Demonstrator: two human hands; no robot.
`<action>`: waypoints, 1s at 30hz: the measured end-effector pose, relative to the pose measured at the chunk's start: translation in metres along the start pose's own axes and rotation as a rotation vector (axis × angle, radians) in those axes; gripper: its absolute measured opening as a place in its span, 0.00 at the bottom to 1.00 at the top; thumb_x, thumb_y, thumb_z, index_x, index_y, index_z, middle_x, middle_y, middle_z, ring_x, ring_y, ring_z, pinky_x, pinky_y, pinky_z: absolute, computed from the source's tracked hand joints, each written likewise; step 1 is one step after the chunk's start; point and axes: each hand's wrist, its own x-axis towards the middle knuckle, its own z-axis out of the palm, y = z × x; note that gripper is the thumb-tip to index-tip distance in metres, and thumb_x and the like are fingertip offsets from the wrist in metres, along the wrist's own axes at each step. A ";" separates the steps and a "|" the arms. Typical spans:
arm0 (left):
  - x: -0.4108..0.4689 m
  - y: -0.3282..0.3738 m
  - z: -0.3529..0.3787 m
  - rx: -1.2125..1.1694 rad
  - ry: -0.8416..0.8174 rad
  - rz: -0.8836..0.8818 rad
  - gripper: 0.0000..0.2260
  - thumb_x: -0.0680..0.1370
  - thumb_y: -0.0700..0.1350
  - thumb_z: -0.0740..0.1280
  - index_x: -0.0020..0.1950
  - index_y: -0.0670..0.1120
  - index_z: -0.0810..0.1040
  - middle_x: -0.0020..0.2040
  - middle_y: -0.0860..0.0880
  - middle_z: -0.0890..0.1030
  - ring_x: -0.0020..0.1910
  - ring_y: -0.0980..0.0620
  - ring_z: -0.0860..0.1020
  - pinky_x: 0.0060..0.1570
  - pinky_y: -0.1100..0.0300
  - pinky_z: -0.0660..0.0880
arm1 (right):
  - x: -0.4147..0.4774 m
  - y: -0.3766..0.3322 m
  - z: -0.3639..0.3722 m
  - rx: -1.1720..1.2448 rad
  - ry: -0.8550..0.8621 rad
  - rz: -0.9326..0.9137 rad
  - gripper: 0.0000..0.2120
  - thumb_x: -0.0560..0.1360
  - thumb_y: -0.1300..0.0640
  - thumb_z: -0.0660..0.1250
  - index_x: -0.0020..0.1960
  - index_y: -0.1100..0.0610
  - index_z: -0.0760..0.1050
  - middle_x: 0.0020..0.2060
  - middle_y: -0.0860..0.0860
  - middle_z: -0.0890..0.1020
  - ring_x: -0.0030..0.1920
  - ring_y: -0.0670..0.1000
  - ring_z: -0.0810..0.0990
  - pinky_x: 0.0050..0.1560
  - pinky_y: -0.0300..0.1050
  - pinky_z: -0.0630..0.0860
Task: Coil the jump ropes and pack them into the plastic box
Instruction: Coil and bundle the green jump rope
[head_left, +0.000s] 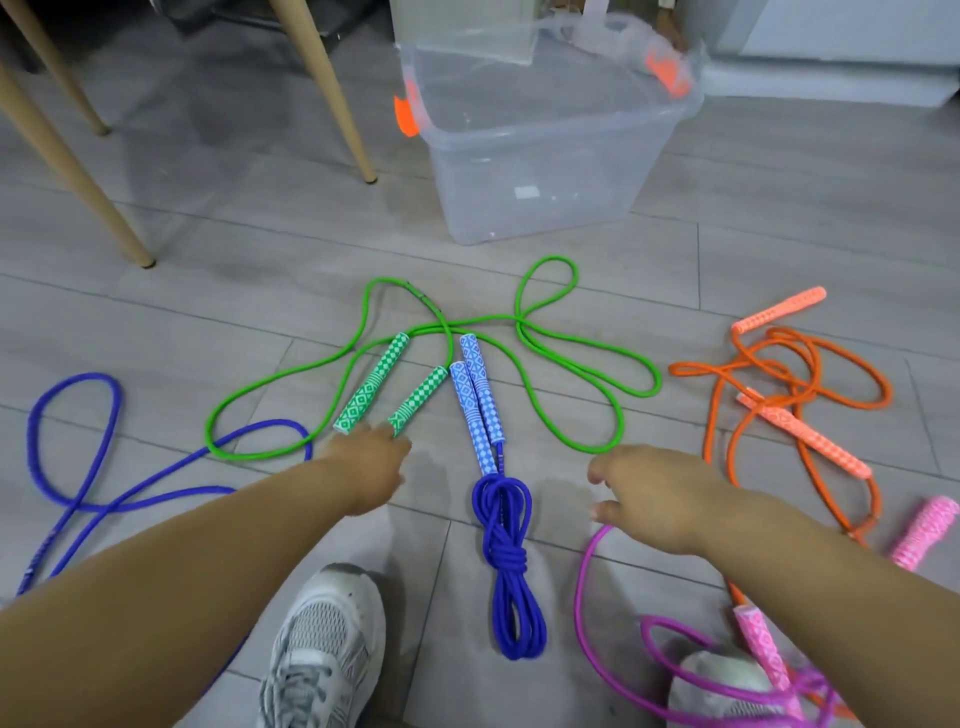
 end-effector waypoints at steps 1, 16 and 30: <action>0.010 -0.001 0.000 0.002 0.036 -0.001 0.18 0.80 0.51 0.58 0.68 0.46 0.65 0.67 0.44 0.65 0.66 0.41 0.66 0.62 0.46 0.68 | 0.005 0.001 0.001 0.001 -0.007 0.008 0.19 0.76 0.43 0.60 0.63 0.51 0.69 0.62 0.51 0.73 0.62 0.54 0.73 0.58 0.49 0.73; 0.063 0.005 -0.004 0.011 0.043 -0.091 0.16 0.79 0.44 0.56 0.66 0.46 0.70 0.65 0.46 0.71 0.60 0.43 0.75 0.51 0.52 0.71 | 0.069 0.012 0.009 0.123 -0.082 -0.010 0.21 0.76 0.41 0.60 0.66 0.48 0.68 0.62 0.48 0.73 0.62 0.52 0.73 0.57 0.46 0.71; 0.090 0.013 0.005 -0.430 0.015 -0.192 0.15 0.78 0.43 0.61 0.62 0.39 0.67 0.61 0.39 0.73 0.60 0.39 0.73 0.52 0.52 0.70 | 0.090 0.014 0.015 0.127 -0.124 -0.014 0.20 0.76 0.43 0.61 0.65 0.49 0.68 0.62 0.49 0.73 0.61 0.53 0.73 0.57 0.47 0.72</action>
